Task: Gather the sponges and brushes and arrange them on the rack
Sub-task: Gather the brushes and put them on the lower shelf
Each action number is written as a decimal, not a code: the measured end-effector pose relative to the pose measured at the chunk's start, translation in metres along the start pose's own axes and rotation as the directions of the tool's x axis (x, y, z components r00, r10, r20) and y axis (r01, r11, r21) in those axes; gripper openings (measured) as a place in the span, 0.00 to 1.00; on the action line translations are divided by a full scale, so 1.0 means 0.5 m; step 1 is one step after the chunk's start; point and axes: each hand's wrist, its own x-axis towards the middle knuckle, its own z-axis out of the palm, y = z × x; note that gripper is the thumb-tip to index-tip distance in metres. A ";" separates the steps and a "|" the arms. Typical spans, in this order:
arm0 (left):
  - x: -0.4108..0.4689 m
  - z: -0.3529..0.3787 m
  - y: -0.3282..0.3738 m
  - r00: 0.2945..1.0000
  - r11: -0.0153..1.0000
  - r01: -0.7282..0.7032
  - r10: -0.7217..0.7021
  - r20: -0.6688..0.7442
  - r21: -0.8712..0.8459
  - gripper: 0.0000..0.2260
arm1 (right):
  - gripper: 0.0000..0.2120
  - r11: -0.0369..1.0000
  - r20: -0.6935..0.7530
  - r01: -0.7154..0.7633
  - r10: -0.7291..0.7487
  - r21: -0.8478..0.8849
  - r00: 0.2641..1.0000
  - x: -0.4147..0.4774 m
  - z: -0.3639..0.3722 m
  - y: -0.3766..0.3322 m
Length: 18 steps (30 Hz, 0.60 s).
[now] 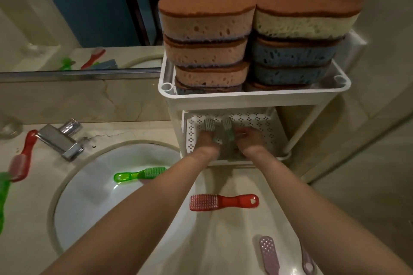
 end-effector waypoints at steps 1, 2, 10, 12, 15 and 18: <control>0.009 0.005 -0.002 1.000 1.000 -0.001 0.001 -0.004 0.022 0.18 | 0.13 0.999 0.006 0.008 -0.008 -0.045 1.000 0.007 0.003 0.000; 0.017 0.009 -0.005 1.000 0.998 0.000 0.001 -0.012 0.057 0.19 | 0.14 0.996 0.019 0.025 -0.023 -0.090 1.000 0.012 0.006 -0.001; 0.043 0.031 -0.041 0.993 0.877 -0.099 0.120 -0.015 0.470 0.25 | 0.11 0.917 0.143 0.213 -0.173 -0.338 0.974 0.045 0.029 0.007; 0.038 0.029 -0.057 0.970 0.810 -0.240 0.225 0.095 0.535 0.23 | 0.10 0.900 0.138 0.206 -0.165 -0.383 0.977 0.054 0.033 0.010; 0.031 0.022 -0.078 0.948 0.718 -0.319 0.256 0.191 0.619 0.25 | 0.13 0.821 0.143 0.297 -0.261 -0.487 0.955 0.063 0.037 0.022; 0.034 0.018 -0.086 0.973 0.752 -0.229 0.174 0.149 0.619 0.32 | 0.22 0.669 0.310 0.427 -0.295 -0.608 0.904 0.062 0.033 0.034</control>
